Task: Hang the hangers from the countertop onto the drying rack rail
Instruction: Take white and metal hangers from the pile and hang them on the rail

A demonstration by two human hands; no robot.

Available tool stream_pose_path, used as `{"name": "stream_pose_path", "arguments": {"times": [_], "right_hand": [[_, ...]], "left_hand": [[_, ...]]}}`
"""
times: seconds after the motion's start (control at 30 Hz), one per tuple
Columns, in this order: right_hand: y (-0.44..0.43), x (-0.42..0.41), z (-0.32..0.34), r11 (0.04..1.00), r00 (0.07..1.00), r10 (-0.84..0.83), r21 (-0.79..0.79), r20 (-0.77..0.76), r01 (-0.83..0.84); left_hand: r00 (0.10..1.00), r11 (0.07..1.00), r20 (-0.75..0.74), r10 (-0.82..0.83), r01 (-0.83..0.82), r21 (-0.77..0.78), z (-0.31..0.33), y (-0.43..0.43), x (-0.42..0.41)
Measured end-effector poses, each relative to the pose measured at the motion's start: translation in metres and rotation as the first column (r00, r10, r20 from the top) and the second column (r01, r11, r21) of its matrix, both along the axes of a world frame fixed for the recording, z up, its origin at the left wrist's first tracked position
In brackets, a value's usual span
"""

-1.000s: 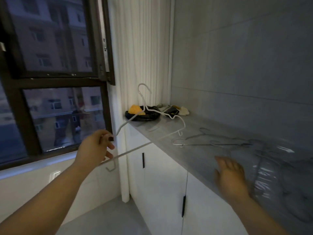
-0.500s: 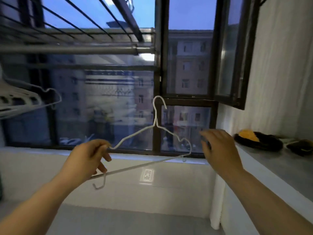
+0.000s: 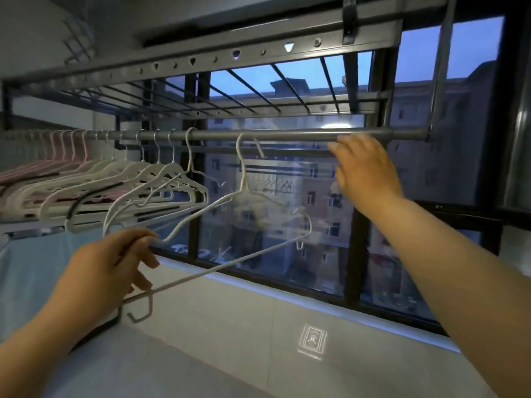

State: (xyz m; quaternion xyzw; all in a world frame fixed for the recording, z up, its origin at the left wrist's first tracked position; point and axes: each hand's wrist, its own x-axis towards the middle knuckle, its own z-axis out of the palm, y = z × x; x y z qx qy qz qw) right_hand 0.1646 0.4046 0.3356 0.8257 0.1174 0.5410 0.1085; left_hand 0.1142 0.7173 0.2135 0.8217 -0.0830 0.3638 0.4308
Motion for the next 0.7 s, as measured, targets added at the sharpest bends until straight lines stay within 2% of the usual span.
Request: {"name": "stream_pose_path", "arguments": {"times": [0.1,0.2,0.27,0.43,0.7], "right_hand": [[0.006,0.014,0.030,0.995,0.995,-0.101,0.003,0.012,0.101],[0.013,0.031,0.043,0.976,0.975,-0.217,-0.030,-0.054,0.216],[0.016,0.039,0.045,0.966,0.962,-0.256,0.002,-0.092,0.257],[0.016,0.048,0.045,0.958,0.955,-0.274,0.058,-0.110,0.281],[0.016,0.057,0.039,0.971,0.978,-0.206,0.114,-0.044,0.210]], "left_hand": [[0.997,0.998,0.049,0.056,-0.055,-0.010,0.014,0.007,0.009],[0.994,0.996,0.076,0.084,-0.086,0.014,0.025,0.003,0.019],[0.991,0.994,0.079,0.109,-0.111,0.025,0.030,0.001,0.027],[0.982,0.980,0.075,0.173,-0.179,0.090,0.032,0.003,0.043],[0.973,0.973,0.077,0.219,-0.223,0.051,0.031,0.018,0.057]]}}
